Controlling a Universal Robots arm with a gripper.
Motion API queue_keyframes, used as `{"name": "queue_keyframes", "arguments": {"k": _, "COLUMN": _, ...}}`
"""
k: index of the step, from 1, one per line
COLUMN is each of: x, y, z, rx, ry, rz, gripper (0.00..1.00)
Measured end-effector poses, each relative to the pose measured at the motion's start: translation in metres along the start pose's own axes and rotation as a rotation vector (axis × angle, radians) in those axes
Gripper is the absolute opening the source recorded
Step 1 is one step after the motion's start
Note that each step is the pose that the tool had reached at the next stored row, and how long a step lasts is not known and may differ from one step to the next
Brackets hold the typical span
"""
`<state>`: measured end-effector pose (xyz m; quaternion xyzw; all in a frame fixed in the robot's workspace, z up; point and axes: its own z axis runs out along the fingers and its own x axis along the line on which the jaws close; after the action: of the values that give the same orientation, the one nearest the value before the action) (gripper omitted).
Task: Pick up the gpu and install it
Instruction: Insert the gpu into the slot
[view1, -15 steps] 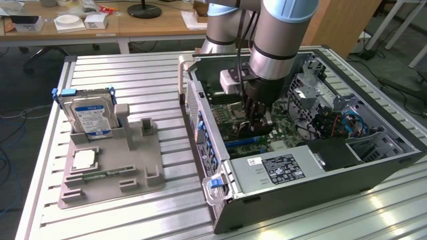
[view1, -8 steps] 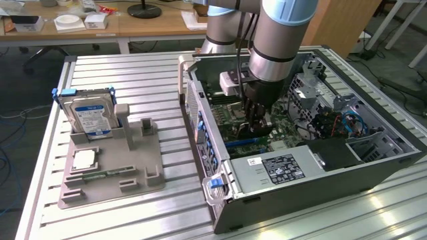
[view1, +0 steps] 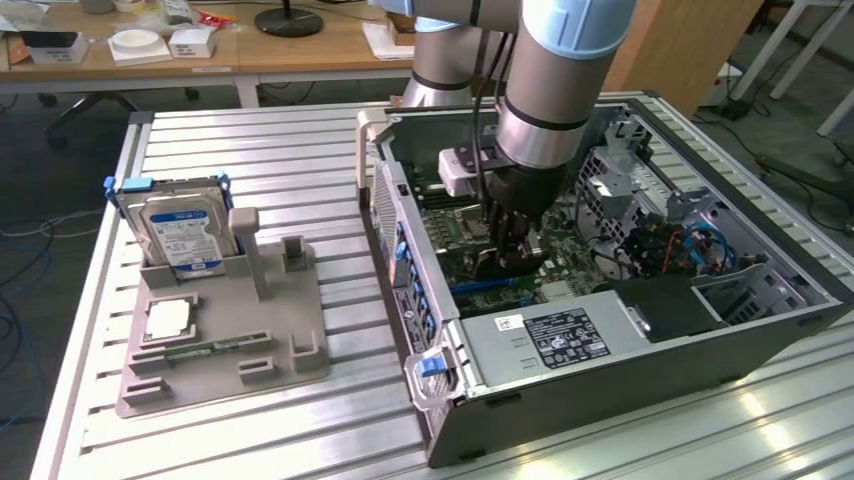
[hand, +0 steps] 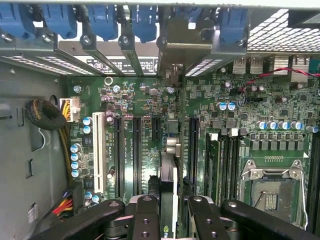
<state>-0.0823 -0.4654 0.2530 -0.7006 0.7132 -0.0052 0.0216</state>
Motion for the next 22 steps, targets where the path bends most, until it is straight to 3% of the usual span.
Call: {"name": "queue_keyframes", "arguments": {"k": 22, "x": -0.0007, "y": 0.0005, "z": 0.0027, "rx": 0.0001, "ry": -0.0005, "rz": -0.001, "gripper": 0.27}}
